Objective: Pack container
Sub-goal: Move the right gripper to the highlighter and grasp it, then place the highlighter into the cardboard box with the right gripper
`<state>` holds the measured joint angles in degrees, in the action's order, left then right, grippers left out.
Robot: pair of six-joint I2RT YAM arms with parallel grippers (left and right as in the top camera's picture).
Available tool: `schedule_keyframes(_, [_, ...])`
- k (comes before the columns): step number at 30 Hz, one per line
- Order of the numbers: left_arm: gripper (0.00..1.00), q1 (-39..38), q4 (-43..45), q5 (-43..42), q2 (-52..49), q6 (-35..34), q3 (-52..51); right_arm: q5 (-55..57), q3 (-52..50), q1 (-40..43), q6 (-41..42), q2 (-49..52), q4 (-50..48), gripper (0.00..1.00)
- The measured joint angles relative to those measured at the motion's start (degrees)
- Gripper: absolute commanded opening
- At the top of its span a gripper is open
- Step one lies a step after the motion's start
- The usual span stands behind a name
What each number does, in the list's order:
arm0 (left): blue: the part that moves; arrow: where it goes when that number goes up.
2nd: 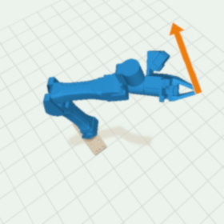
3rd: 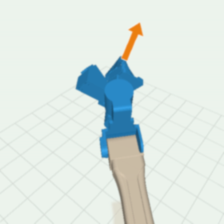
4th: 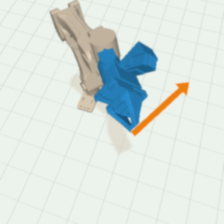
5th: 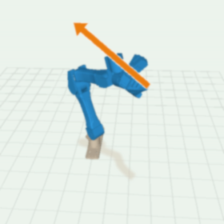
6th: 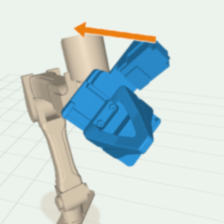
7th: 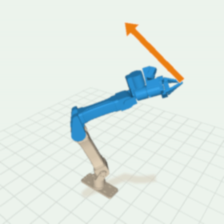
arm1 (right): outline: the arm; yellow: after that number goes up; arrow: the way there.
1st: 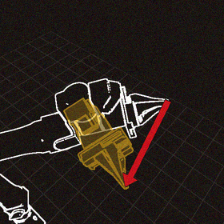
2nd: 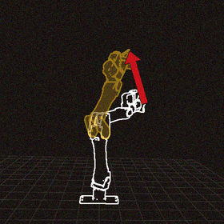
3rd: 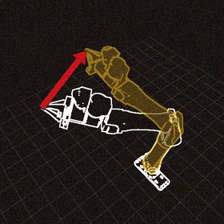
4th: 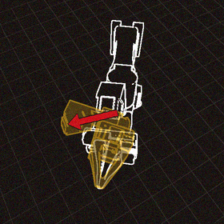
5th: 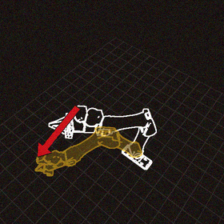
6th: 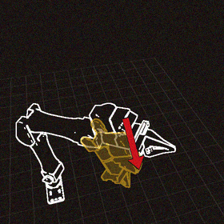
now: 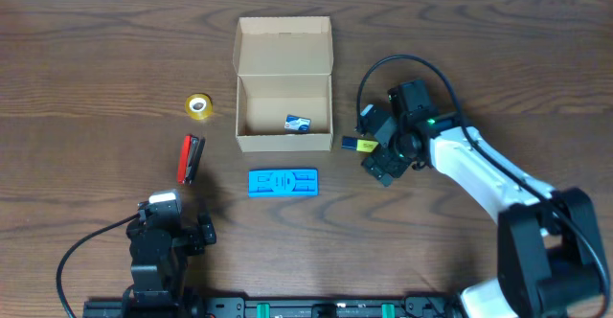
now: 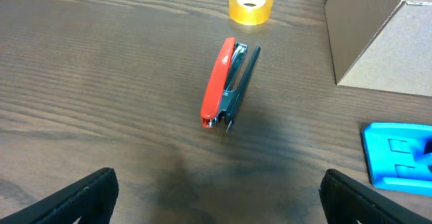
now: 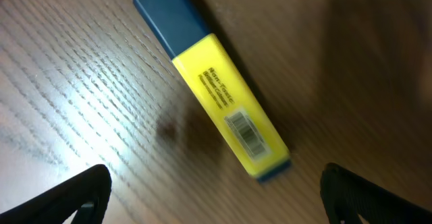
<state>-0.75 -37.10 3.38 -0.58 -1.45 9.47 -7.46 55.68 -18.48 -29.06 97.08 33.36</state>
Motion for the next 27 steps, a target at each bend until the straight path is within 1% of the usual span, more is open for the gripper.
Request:
schedule_keyframes(7, [0.95, 0.0, 0.0, 0.0, 0.0, 0.0, 0.0, -2.0, 0.0, 0.0, -1.4, 5.2, -4.3, 0.91])
schedule_keyframes(9, [0.95, 0.0, 0.0, 0.0, 0.0, 0.0, 0.0, -2.0, 0.0, 0.0, -1.7, 5.7, -5.0, 0.87])
schedule_keyframes(11, [0.95, 0.0, 0.0, 0.0, 0.0, 0.0, 0.0, -2.0, 0.0, 0.0, -2.1, 5.9, -5.3, 0.78])
schedule_keyframes(15, [0.95, 0.0, 0.0, 0.0, 0.0, 0.0, 0.0, -2.4, 0.1, 0.0, -2.1, 6.1, -5.5, 0.49])
schedule_keyframes(18, [0.95, 0.0, 0.0, 0.0, 0.0, 0.0, 0.0, -2.5, 0.1, 0.0, -2.1, 6.1, -5.2, 0.35])
schedule_keyframes(19, [0.95, 0.0, 0.0, 0.0, 0.0, 0.0, 0.0, -2.5, 0.2, 0.0, -1.7, 6.1, -4.9, 0.31])
schedule_keyframes(27, [0.95, 0.0, 0.0, 0.0, 0.0, 0.0, 0.0, -1.9, 0.7, -0.1, 1.2, 6.0, -3.1, 0.15])
